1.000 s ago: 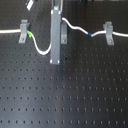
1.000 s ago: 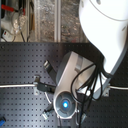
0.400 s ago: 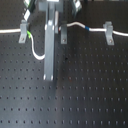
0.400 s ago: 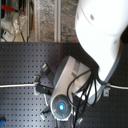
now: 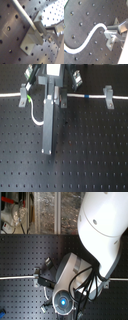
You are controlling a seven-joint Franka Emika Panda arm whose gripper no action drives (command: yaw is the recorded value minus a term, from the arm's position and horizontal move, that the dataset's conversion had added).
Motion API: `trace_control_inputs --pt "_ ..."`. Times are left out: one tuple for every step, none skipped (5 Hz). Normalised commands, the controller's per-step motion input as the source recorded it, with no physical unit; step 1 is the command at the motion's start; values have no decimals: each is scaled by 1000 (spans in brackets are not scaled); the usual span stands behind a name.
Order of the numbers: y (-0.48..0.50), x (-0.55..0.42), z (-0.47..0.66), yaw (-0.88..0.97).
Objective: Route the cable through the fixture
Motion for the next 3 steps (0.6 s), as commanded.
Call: trace_control_inputs --pt "-112 -267 2 -26" --pt "-240 27 7 -209" --pt "-448 -27 -62 -548"
